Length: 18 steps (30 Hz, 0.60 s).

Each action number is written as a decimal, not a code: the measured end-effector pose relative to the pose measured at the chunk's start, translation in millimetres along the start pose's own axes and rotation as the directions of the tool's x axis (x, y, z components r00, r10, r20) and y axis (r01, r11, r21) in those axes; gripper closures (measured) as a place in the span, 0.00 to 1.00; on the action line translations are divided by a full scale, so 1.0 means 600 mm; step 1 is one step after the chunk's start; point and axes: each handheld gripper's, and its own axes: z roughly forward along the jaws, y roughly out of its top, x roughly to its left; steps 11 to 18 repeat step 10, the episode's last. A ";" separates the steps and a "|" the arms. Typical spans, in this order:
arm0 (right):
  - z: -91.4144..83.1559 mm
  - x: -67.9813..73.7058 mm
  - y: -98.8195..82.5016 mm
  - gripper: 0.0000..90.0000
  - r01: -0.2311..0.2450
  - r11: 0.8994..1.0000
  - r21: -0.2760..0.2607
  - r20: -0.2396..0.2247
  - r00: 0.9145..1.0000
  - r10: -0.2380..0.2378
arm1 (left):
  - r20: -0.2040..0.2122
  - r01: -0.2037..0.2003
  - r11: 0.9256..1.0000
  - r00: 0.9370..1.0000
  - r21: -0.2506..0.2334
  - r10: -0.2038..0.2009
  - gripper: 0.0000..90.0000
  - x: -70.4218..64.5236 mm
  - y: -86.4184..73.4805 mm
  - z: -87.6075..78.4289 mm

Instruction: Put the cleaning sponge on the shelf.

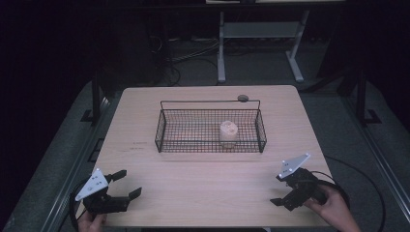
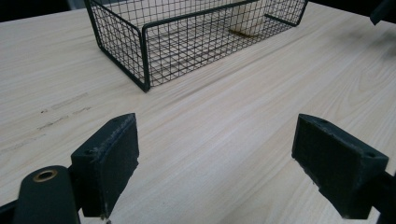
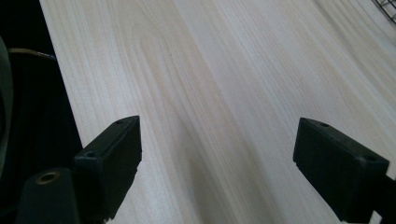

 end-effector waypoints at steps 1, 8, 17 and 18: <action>0.000 0.002 0.000 0.17 0.006 1.000 -0.001 0.003 1.000 -0.006 | 0.001 0.000 1.000 1.000 0.001 0.000 0.16 0.000 0.000 0.000; 0.004 0.015 -0.004 0.16 -0.022 0.998 -0.061 0.033 0.999 0.025 | 0.005 0.000 1.000 1.000 0.004 0.000 0.16 -0.001 0.001 0.003; 0.004 0.018 -0.007 0.16 -0.027 0.995 -0.093 0.040 0.999 0.031 | 0.006 0.000 1.000 1.000 0.003 0.000 0.16 -0.002 0.001 0.005; 0.004 0.018 -0.007 0.16 -0.027 0.995 -0.093 0.040 0.999 0.031 | 0.006 0.000 1.000 1.000 0.003 0.000 0.16 -0.002 0.001 0.005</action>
